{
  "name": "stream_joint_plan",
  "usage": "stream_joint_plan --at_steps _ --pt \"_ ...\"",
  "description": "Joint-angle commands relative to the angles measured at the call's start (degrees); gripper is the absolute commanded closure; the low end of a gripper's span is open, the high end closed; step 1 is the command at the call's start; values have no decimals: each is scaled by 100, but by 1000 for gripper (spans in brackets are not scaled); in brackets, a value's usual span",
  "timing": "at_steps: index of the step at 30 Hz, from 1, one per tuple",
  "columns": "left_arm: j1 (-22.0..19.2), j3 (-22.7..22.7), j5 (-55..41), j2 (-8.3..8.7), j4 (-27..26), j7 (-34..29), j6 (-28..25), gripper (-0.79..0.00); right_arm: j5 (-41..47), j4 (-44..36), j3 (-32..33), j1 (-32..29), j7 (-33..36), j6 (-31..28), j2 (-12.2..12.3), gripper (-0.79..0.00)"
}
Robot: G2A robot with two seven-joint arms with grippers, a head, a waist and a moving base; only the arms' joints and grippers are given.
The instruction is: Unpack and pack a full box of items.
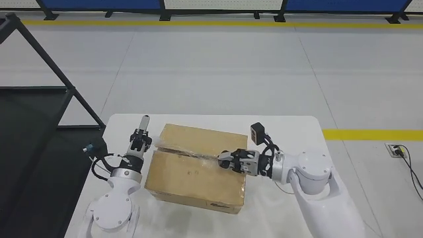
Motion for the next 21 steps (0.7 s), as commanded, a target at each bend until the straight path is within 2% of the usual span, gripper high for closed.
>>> stream_joint_plan --at_steps 1,14,15,16,17,21 --pt "10 7 11 1 -13 -44 38 -785 37 -14 -1 -14 -1 -9 18 0" --pt "76 37 114 12 82 -223 154 -785 141 9 -84 -23 -69 83 117 0" --pt "73 47 123 11 93 -213 153 -785 153 11 -91 -18 -84 91 124 -52" --pt "69 62 132 9 102 -210 150 -785 170 13 -94 -20 -118 102 129 -336" --pt "67 78 156 9 116 -209 135 -785 192 7 -92 -29 -184 100 136 -785" --pt "60 104 163 5 153 -204 125 -785 252 -22 -93 -57 -266 95 160 -785"
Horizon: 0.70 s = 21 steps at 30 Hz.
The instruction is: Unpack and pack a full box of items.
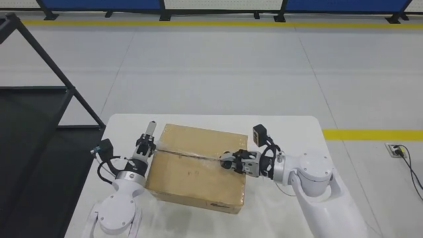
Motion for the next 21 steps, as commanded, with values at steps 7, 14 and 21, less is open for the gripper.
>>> stream_joint_plan --at_steps 7,14,21 --pt "13 30 -21 -7 10 -7 -11 -785 81 -146 55 -94 -148 -1 65 -785" --pt "58 53 -24 -12 -42 6 -29 -785 217 -483 376 -283 -726 -283 128 -785" --pt "112 67 -24 -18 -125 39 -49 -785 521 -1162 371 -512 -1306 -2089 96 -785"
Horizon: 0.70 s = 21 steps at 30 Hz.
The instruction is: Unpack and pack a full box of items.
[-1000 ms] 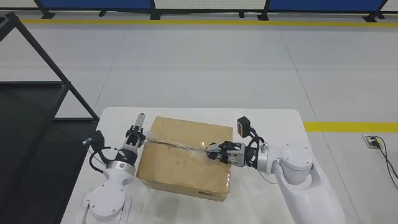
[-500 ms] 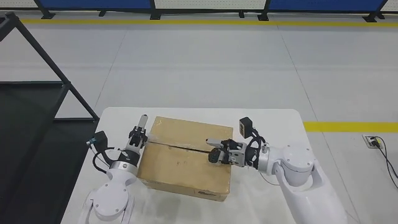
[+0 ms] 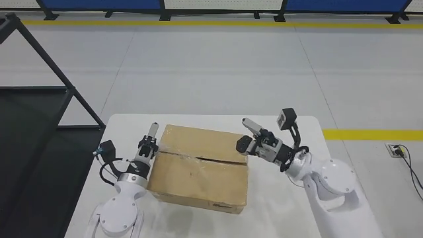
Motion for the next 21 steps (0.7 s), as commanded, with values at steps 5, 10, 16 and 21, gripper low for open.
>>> stream_joint_plan --at_steps 5,10,16,21 --pt "22 17 5 -5 -21 19 -15 -785 93 -93 -560 105 1037 -1112 -7 0" --pt "42 21 4 -8 -26 29 -18 -785 -628 -147 -1137 320 1532 -672 10 0" --pt "49 22 5 -11 -33 21 -36 -785 -1544 -401 -1555 419 1456 81 37 0" --pt "52 17 -4 -12 -36 7 -46 -785 -1769 -529 -1663 417 1713 513 81 0"
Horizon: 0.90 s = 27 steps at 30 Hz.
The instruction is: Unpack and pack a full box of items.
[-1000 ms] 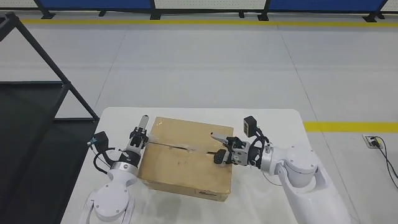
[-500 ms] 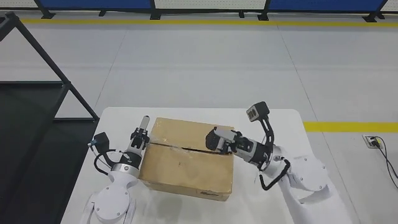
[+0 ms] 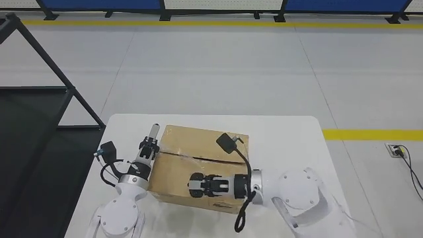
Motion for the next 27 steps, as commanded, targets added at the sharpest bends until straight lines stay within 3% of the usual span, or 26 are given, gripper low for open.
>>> stream_joint_plan --at_steps 1,7,14,15,16,27 --pt "1 0 -10 -1 -2 -2 -5 -785 -211 -2 -60 23 86 251 20 0" --pt "5 -7 -36 -5 -6 1 -19 -785 -773 146 -343 190 -89 867 21 0" --pt "-9 -9 -63 -9 -3 -10 7 -785 -752 291 5 145 -262 1027 90 0" --pt "-14 -7 -65 -10 -1 -11 11 -785 -704 264 96 92 -343 997 103 -576" --pt "-18 -4 -65 -11 2 -10 13 -785 -667 233 158 37 -366 953 116 -785" --pt "-51 11 -70 -19 41 10 -9 -785 -239 -148 577 -329 -810 277 187 -785"
